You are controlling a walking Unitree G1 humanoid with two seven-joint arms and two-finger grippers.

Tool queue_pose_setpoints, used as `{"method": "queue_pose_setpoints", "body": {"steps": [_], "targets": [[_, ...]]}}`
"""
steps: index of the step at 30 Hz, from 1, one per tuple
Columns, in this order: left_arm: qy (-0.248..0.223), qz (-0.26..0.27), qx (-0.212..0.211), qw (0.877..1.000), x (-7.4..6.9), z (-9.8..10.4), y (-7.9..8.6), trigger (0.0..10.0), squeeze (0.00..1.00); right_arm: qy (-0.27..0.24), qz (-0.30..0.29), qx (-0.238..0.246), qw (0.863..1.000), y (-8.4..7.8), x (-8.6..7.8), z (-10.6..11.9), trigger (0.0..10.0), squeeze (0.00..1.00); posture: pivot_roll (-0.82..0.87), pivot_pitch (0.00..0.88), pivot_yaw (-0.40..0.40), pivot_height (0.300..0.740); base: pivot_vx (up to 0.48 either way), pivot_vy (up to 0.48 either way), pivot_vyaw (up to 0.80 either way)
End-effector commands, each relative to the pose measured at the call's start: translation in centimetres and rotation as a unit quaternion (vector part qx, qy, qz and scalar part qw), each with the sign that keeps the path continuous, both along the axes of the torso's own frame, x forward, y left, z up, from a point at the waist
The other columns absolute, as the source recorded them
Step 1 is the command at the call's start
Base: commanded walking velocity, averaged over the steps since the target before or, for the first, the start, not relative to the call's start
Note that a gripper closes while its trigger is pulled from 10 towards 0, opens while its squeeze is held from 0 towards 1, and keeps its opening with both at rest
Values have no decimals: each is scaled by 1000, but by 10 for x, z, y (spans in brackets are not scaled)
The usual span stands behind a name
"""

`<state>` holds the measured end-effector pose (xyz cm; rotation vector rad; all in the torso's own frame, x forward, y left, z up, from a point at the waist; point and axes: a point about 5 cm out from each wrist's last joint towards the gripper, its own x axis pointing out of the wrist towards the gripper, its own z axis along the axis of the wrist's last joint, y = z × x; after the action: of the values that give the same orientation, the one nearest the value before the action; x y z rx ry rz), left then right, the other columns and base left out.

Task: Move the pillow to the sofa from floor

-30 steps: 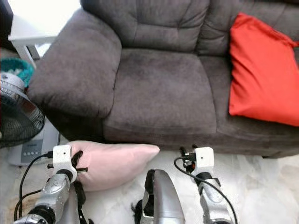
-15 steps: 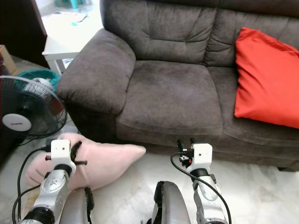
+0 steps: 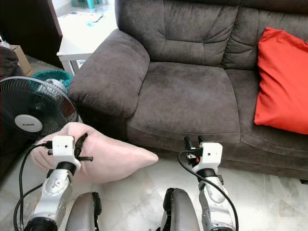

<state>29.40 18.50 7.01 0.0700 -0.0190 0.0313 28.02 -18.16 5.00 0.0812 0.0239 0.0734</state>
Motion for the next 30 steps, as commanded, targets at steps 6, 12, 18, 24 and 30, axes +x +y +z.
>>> {"method": "queue_pose_setpoints", "body": {"steps": [6,12,18,24,30], "targets": [[-49,-8,4,999,5,25,-4,10000,0,9,-8,6,1000,-2,-1,-2,10000,0,97,10,-55,534,0,0,0],[-49,-11,4,999,7,29,-5,10000,0,6,-9,9,1000,0,-1,0,10000,0,100,11,-51,568,0,0,0],[-48,-11,6,999,7,31,-5,10000,0,8,-10,12,1000,2,-1,-1,10000,0,107,5,-44,598,0,0,0],[-52,-11,17,998,6,35,-3,10000,0,7,-8,15,1000,5,1,-1,10000,0,112,7,-40,633,0,0,0],[-58,-4,19,998,4,38,-3,10000,0,7,-1,16,1000,7,1,-1,10000,0,113,6,-40,663,0,0,0]]}}
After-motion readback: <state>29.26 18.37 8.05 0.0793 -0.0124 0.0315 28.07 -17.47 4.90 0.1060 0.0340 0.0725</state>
